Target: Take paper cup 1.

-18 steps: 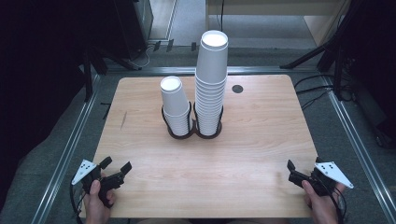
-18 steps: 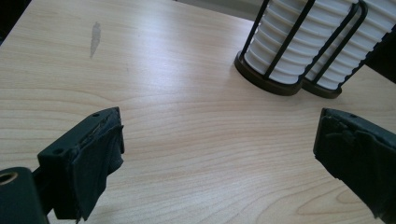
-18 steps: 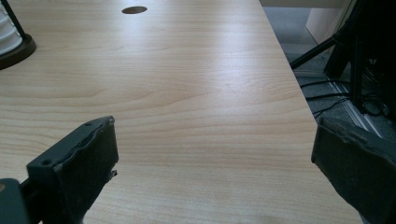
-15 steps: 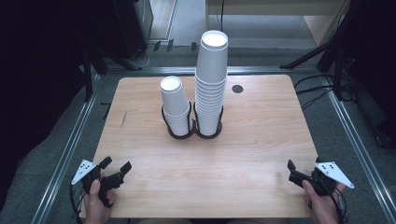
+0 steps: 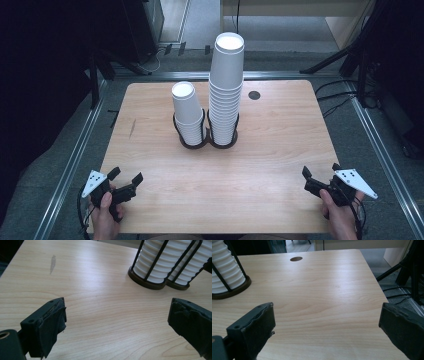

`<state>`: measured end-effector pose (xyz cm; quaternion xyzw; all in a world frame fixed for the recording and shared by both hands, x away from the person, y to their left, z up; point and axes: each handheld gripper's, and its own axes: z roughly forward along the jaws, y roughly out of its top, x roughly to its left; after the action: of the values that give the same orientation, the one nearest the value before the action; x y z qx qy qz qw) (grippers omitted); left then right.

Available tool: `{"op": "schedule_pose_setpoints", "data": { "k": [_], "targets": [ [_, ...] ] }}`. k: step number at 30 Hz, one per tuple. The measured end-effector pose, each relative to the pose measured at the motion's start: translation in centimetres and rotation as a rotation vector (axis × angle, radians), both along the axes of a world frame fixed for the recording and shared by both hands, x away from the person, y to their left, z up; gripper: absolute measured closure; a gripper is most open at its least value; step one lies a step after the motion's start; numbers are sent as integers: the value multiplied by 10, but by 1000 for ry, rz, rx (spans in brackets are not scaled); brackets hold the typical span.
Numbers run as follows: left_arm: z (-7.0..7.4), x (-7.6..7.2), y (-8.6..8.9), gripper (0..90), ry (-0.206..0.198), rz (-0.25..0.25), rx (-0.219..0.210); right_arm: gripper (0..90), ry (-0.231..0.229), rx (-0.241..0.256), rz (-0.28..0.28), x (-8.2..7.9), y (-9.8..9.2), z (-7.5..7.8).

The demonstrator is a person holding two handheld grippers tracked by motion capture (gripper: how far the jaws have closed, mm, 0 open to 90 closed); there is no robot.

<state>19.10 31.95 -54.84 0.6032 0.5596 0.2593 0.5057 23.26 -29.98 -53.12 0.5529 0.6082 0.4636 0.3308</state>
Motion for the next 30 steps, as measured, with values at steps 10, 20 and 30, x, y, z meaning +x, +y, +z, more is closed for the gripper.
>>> {"op": "schedule_pose_setpoints", "data": {
  "k": [10, 20, 30],
  "targets": [
    [17, 12, -22, 64, -6, -46, 14, 7, -12, 38, 19, 7, 11, 30],
    [30, 19, -33, 64, -30, -75, 11, 7, -43, 3, 58, 18, 35, 61],
    [41, 28, -53, 18, -28, -142, 13, 7, -59, -17, 104, 24, 60, 78]
  ]
}}
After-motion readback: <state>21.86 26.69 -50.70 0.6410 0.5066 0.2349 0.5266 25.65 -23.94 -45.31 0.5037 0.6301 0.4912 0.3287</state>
